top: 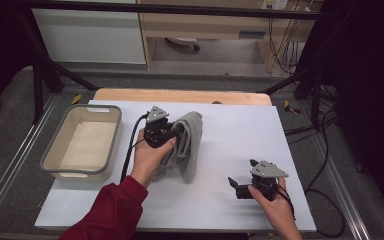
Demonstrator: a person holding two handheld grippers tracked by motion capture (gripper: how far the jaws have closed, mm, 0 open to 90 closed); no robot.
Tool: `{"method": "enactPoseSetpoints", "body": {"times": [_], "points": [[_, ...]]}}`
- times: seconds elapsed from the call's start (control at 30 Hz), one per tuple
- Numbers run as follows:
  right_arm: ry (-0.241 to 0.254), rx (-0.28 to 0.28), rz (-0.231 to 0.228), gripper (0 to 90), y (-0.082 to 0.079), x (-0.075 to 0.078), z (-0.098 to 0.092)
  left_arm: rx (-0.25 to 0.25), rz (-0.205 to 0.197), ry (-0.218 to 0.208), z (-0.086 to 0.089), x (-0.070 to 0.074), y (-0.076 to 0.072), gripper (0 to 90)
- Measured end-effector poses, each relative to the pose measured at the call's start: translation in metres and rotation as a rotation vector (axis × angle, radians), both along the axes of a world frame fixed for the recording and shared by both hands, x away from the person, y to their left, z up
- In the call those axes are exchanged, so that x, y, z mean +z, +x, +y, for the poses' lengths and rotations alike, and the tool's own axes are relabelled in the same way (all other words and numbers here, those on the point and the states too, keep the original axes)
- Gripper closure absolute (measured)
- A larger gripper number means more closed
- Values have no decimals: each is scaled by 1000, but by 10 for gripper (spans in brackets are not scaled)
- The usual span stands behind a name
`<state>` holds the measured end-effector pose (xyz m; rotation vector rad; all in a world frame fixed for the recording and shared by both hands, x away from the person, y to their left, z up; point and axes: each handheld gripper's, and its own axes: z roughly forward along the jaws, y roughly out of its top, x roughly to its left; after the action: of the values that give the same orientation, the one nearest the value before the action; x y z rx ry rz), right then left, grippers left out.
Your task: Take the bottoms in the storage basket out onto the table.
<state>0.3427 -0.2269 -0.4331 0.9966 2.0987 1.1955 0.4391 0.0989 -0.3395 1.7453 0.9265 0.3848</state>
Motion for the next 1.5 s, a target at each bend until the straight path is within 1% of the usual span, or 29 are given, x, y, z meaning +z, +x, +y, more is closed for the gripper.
{"method": "enactPoseSetpoints", "body": {"times": [0.37, 0.87, 1.5], "points": [[-6, -3, 0, 22, 0, 0, 0, -4, 14, -7, -2, -8, -1, 759], [-8, -4, -1, 22, 0, 0, 0, -29, 37, -14, -11, -17, -4, 759], [-11, -5, -2, 22, 0, 0, 0, -54, 66, -5, -16, -32, -5, 759]]}}
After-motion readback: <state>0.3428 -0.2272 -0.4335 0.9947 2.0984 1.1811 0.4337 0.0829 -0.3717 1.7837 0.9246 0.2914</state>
